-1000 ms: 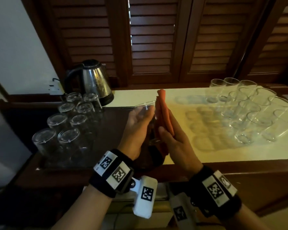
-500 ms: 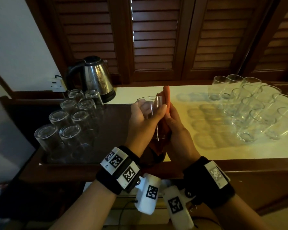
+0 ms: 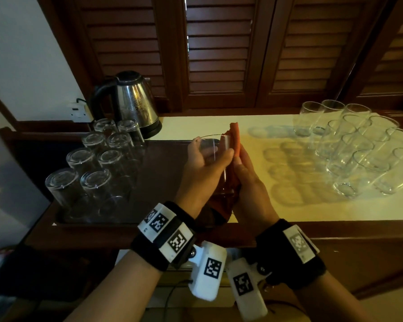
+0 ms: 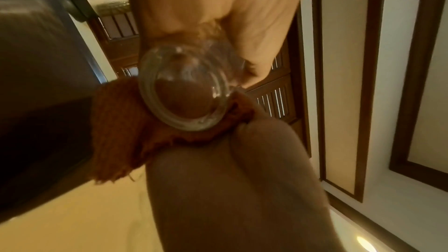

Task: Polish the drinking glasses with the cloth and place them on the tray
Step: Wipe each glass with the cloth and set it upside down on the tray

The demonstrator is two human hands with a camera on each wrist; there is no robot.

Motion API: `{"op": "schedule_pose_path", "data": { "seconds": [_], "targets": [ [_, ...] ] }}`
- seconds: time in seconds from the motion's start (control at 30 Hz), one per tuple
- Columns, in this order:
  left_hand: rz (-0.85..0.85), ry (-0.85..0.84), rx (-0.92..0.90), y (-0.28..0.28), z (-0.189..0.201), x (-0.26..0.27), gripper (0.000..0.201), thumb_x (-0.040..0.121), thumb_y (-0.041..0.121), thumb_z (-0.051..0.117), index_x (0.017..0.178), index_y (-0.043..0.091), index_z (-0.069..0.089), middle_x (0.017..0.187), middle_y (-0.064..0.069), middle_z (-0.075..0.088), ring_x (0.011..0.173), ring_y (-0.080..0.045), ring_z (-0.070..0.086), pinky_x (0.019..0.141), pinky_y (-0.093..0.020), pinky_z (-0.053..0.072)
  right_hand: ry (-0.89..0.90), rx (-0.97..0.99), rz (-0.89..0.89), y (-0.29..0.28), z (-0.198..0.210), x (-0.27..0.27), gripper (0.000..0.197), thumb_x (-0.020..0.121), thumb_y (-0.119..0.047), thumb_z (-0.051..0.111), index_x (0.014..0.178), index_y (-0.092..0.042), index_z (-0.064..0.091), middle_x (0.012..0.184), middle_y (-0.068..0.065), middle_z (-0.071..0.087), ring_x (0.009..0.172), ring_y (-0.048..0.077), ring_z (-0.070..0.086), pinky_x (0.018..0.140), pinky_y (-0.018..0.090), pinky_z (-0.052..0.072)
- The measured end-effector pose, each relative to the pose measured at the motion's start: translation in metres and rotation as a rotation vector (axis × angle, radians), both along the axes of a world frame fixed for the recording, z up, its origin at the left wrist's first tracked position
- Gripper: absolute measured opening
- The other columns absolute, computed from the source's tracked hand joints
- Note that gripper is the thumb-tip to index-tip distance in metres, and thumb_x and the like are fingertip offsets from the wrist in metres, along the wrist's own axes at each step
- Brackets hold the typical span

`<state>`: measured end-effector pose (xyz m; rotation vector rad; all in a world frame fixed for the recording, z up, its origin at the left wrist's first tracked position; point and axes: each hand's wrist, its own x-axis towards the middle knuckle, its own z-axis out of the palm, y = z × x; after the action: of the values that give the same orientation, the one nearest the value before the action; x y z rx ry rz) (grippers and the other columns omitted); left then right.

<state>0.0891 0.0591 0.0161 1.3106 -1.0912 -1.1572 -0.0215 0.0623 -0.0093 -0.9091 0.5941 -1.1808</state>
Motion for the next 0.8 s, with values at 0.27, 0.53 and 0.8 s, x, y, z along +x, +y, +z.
{"op": "schedule_pose_path", "data": {
  "seconds": [0.27,0.53,0.8],
  "targets": [
    [-0.071,0.183,0.024,-0.003,-0.001,0.015,0.068,0.087,0.050,0.066,0.143,0.016,0.046,0.124,-0.009,0.067,0.110,-0.024,0.067,0.087,-0.037,0.058,-0.105,0.150,0.073,-0.006,-0.002,-0.007,0.045,0.102,-0.038,0.040,0.143,-0.022,0.052,0.133,0.011,0.066,0.123,0.028,0.063,0.098,0.041,0.053],
    [-0.044,0.113,0.012,-0.002,-0.001,0.007,0.076,0.085,0.055,0.066,0.148,0.023,0.039,0.125,0.000,0.063,0.109,-0.016,0.064,0.087,-0.035,0.055,-0.022,0.069,0.034,-0.003,0.005,0.004,0.040,0.107,-0.034,0.036,0.143,-0.025,0.052,0.131,0.009,0.067,0.117,0.024,0.067,0.091,0.040,0.056],
    [-0.024,0.085,0.009,-0.002,0.003,0.011,0.069,0.098,0.034,0.057,0.156,0.028,0.021,0.135,0.005,0.056,0.118,-0.013,0.058,0.099,-0.040,0.050,0.116,-0.074,-0.040,-0.005,0.007,-0.003,0.038,0.108,-0.026,0.033,0.144,-0.033,0.046,0.135,0.003,0.064,0.122,0.019,0.064,0.091,0.033,0.057]
  ]
}}
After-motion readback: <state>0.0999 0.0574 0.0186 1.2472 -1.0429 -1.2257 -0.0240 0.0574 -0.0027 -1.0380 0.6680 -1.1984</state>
